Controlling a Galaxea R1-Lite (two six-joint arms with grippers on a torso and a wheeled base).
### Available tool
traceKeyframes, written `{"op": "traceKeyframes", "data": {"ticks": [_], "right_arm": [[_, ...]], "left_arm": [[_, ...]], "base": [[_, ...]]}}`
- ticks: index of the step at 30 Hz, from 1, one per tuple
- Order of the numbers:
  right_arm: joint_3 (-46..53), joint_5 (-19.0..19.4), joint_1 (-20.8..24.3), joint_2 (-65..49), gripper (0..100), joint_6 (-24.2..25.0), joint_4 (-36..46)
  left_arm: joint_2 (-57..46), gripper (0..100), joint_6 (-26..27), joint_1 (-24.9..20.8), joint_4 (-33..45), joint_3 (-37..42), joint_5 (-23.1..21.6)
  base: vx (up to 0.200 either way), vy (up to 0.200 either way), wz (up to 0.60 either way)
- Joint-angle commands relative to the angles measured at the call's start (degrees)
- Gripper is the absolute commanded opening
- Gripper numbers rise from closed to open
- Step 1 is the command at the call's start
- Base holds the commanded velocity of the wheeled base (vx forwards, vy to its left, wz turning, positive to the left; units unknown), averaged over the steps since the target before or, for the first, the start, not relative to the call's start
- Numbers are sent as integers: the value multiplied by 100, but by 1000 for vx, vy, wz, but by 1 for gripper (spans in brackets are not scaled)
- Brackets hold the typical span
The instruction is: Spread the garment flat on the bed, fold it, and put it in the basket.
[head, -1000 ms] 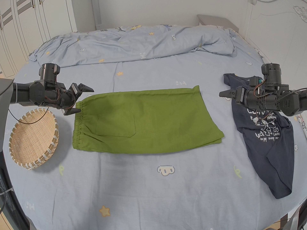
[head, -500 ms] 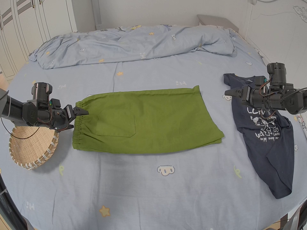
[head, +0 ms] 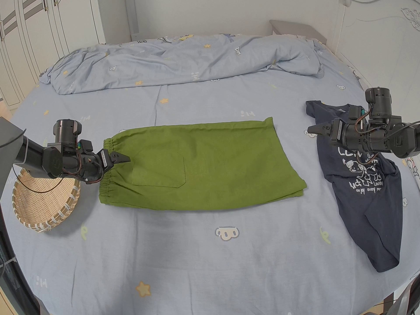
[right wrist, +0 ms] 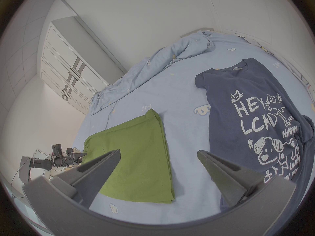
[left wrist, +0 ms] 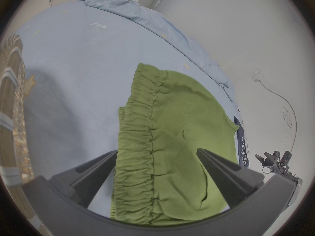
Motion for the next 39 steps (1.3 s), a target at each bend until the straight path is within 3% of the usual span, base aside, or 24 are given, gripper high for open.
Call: {"op": "traceKeyframes", "data": {"ticks": [1,13,14,25,31,33,36,39], "right_arm": [[39,2,-13,-30,100,-3,-6],[197,-7,-57,-145,100,-20,-15],[215,-7,-57,-145,100,-20,-15],[189,2,-66,-83,100,-38,38],[-312,37,-92,743,100,-337,1110],[-277,195,-66,875,100,-495,1119],[-269,749,-40,1015,100,-513,1136],[-269,810,4,1165,100,-539,1145]], "left_arm": [[241,100,7,-10,-35,-53,-6],[355,100,-63,-45,-61,-167,-41],[355,0,-63,-63,-61,-167,-41],[109,0,-81,-71,-61,-141,-32],[-207,0,-221,-63,-52,-97,-41],[-207,0,-221,-63,-52,-97,-41],[-190,0,-221,-54,-52,-105,-41],[-190,0,-221,-54,-52,-105,-41]], "base": [[0,0,0],[0,0,0],[0,0,0],[0,0,0],[0,0,0],[0,0,0],[0,0,0],[0,0,0]]}}
